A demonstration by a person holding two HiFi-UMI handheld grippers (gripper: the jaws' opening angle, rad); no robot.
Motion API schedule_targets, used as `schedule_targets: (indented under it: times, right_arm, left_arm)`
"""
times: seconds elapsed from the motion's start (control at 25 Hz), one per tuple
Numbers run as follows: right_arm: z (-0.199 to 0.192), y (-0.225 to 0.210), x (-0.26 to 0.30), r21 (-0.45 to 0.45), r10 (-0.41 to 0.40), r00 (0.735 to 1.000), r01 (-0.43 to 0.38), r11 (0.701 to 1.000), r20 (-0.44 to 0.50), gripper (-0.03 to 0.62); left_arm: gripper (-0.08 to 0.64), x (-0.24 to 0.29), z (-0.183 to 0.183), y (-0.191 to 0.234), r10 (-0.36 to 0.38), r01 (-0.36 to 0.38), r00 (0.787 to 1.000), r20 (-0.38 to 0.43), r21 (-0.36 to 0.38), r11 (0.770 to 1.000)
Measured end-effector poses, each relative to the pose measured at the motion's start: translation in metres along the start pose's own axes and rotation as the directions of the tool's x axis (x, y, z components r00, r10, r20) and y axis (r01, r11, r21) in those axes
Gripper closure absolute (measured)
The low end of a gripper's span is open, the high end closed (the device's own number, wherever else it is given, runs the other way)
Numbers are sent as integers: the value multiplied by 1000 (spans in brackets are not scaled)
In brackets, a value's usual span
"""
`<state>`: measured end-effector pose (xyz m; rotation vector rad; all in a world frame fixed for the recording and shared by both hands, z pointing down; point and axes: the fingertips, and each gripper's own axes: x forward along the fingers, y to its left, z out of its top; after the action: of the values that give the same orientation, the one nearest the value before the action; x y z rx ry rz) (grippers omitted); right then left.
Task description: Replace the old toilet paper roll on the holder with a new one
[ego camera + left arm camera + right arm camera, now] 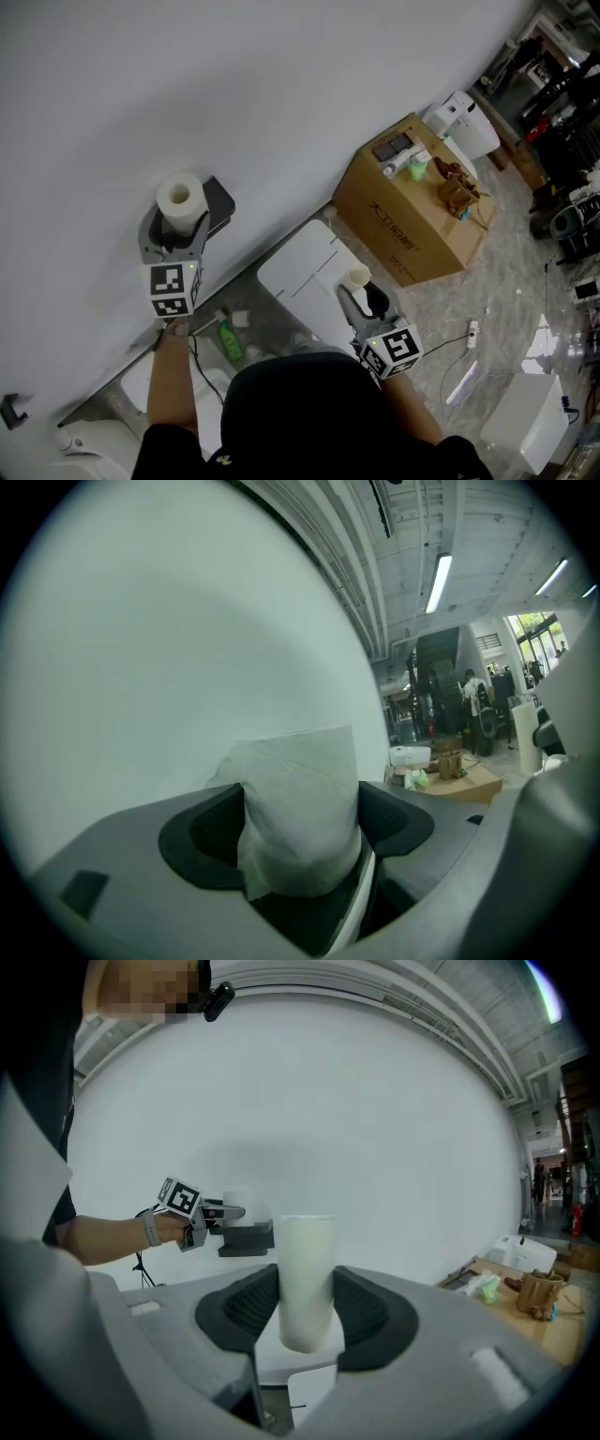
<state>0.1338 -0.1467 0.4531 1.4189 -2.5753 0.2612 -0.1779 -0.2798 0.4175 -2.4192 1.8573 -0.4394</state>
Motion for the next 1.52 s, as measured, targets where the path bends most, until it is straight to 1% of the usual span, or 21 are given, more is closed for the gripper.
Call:
schedule_targets:
  times: [0.28,0.56,0.64,0.76,1.04,1.28,1.44,1.52]
  right_arm:
    - [-1,0,0,8,4,1000,-4,1000,-8,413]
    - [-4,0,2,9,12,1000,-12,1000,-8,413]
    - [-4,0,2,8,15,1000,-15,1000,-9,413]
    - [-6,-1,3,10,17,1000,-17,1000,-9,413]
    - [-9,-3,8,17,35,999,-35,999,-4,413]
    - [3,1,17,19,82,996,-82,996,20,413]
    - [10,14,30,14,148,989,-149,989,28,413]
    - [14,25,39,7,192,981,-192,981,34,413]
  left_arm:
    - [184,-1,2,0,-3,3,1000,-22,-3,1000]
    - [183,-4,-2,2,5,-6,1000,-21,-42,999]
    - [179,-5,-1,1,-2,2,1000,-11,-48,999]
    - [167,-8,0,2,-11,12,1000,19,-77,997]
    - [166,-21,1,4,3,3,999,43,-119,993]
    - [167,-52,1,1,26,-19,999,45,-162,987]
    - [174,-85,5,-4,42,-31,997,57,-186,982]
    - [201,-103,5,-11,47,-35,997,62,-191,981]
